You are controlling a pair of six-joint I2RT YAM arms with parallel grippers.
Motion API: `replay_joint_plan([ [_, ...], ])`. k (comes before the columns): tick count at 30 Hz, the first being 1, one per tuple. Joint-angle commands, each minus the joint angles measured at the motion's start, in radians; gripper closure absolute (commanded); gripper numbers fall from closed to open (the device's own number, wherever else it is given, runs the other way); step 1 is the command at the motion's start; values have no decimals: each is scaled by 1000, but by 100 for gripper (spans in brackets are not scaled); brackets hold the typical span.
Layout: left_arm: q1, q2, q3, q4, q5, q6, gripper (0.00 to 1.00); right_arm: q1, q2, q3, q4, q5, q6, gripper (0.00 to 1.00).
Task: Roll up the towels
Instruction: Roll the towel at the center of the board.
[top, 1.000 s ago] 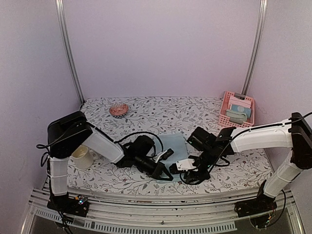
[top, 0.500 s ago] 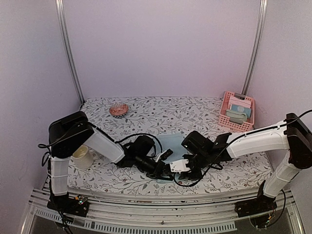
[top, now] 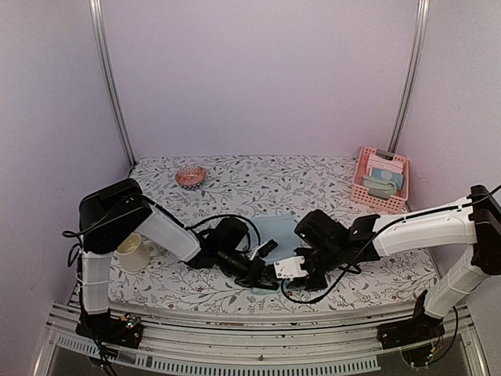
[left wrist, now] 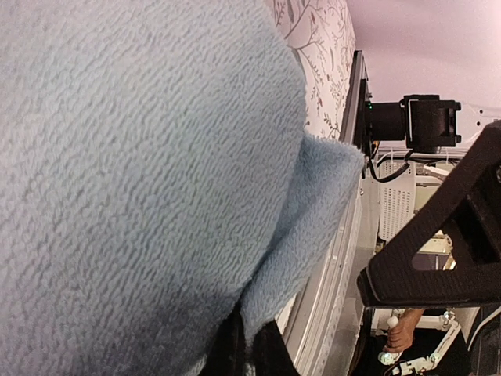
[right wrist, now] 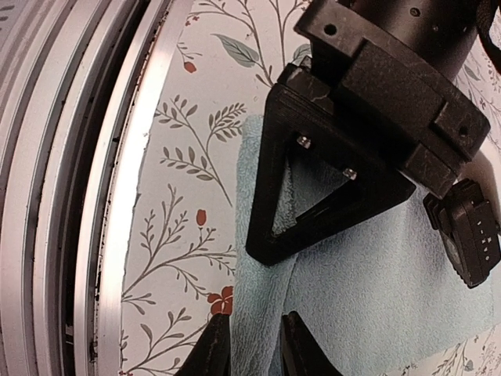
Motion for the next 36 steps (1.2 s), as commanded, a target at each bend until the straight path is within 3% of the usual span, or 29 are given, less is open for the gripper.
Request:
replay_joint_plan([
  [1, 19, 48, -12, -90, -42, 3, 100, 8, -1, 2, -38, -43, -22, 75],
  [13, 22, 43, -15, -109, -46, 18, 100, 7, 131, -14, 47, 96, -24, 77],
  [23, 35, 39, -23, -111, -40, 24, 100, 5, 148, -56, 56, 128, -33, 71],
  [25, 41, 30, -28, -112, -37, 24, 100, 4, 169, -64, 54, 126, -37, 73],
  [28, 50, -12, -44, -105, -41, 37, 99, -3, 205, -69, 40, 102, -44, 86],
  [32, 51, -161, -105, -103, -141, 125, 80, -44, 207, -42, -41, -21, -52, 93],
  [36, 18, -358, -213, -116, -336, 242, 72, -119, 220, 51, -206, -258, -49, 96],
])
